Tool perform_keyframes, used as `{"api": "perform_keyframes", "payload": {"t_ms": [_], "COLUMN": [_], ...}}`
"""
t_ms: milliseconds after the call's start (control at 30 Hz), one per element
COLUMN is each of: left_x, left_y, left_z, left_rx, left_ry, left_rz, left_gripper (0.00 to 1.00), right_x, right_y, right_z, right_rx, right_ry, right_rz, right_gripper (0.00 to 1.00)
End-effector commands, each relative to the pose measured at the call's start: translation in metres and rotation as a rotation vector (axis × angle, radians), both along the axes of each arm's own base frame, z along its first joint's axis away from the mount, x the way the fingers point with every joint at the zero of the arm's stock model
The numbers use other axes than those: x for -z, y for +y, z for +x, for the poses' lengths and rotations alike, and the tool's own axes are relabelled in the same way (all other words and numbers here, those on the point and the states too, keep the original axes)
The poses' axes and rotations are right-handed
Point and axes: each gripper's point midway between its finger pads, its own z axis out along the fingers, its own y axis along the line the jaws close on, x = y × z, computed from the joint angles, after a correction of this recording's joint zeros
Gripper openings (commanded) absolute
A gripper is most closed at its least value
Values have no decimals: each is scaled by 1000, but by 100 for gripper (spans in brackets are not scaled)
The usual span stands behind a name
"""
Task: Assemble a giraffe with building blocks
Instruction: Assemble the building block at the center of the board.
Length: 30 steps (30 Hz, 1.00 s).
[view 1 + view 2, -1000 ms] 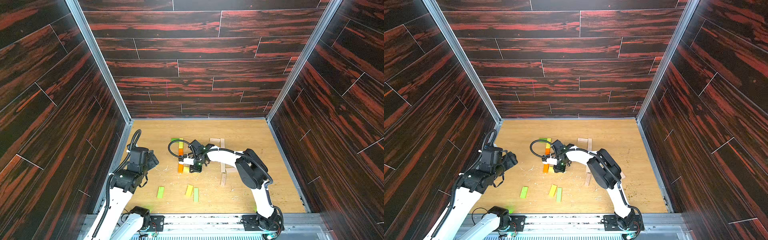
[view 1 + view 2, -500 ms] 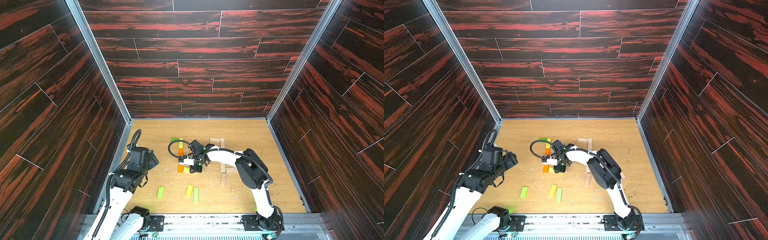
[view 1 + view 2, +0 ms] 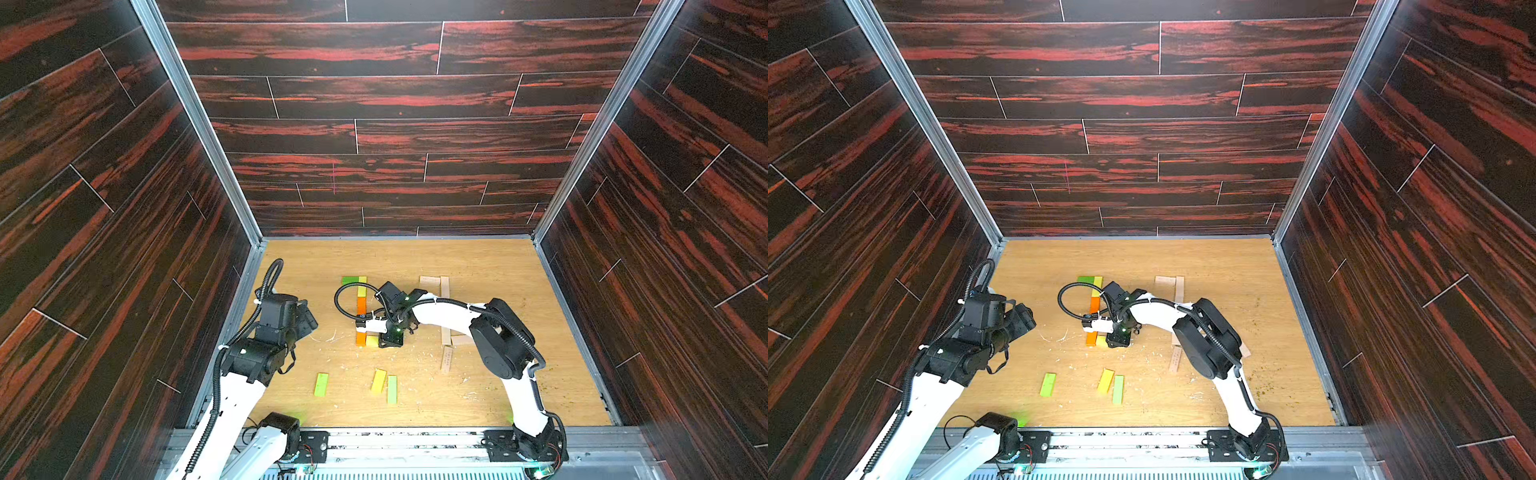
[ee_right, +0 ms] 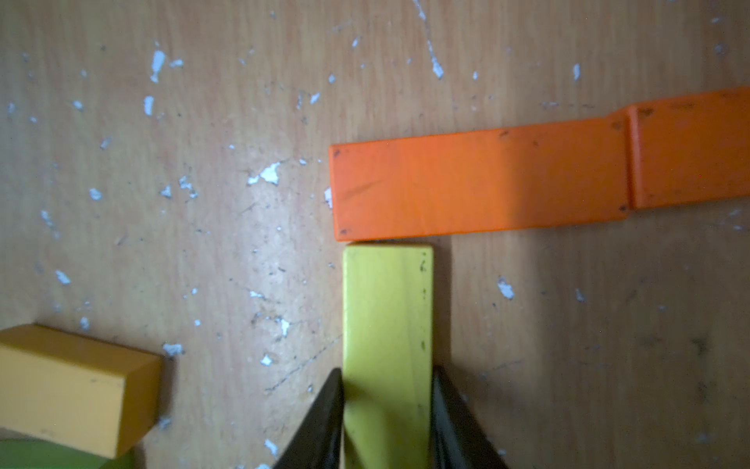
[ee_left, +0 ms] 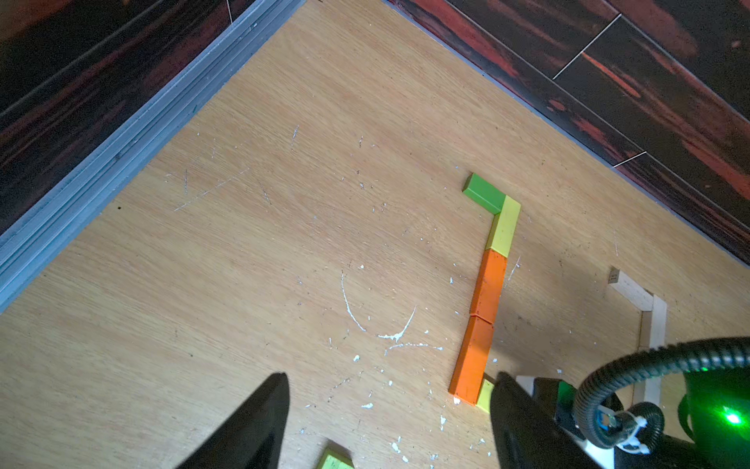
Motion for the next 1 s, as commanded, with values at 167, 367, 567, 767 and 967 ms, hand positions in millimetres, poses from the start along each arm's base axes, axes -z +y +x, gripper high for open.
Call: {"api": "perform_keyframes", "payload": {"t_ms": [167, 367, 567, 767, 967], "left_x": [-3, -3, -4, -9, -17], "left_y": [4, 5, 7, 3, 2], "left_z": [0, -1, -2, -2, -2], "left_rx": [-15, -16, -20, -7, 0], "left_ry": [-8, -8, -15, -20, -35], "left_rz": [11, 15, 21, 4, 1], "left_gripper": [81, 81, 81, 80, 80], "right_x": [24, 15, -1, -33, -78], "right_y": [-3, 1, 3, 6, 6], "right_z": [-7, -2, -2, 2, 6], "right_rx": [-28, -22, -12, 13, 66], "right_ry": [37, 10, -6, -51, -115], "right_rz": [-45, -24, 8, 68, 144], "right_gripper": [46, 53, 61, 71, 96]}}
